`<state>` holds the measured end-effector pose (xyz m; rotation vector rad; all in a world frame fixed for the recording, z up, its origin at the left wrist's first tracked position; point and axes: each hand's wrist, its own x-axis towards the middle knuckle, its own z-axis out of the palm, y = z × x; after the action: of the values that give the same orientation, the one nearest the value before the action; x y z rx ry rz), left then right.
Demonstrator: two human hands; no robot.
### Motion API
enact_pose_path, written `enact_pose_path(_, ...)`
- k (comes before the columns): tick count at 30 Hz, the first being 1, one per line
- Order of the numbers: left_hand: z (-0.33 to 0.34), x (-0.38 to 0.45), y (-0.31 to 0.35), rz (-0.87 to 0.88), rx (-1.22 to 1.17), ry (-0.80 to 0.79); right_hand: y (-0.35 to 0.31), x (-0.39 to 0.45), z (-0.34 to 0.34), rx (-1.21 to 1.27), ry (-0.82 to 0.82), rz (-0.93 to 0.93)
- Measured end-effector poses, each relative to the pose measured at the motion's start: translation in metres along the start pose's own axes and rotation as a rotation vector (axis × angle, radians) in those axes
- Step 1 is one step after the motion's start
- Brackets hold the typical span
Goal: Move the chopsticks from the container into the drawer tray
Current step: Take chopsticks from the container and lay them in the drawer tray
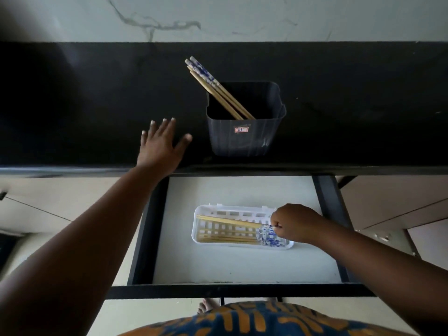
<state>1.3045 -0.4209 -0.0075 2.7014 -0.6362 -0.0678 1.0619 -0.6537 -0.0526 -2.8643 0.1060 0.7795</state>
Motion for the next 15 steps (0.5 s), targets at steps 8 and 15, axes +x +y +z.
enact_pose_path(8, 0.03, -0.004, -0.011, 0.026, 0.313, -0.002, -0.008, 0.041, 0.037, -0.141, -0.076, 0.091)
enact_pose_path(15, 0.031, -0.004, -0.013, 0.033, 0.265, 0.001, -0.01, 0.044, 0.051, -0.2, -0.039, 0.049)
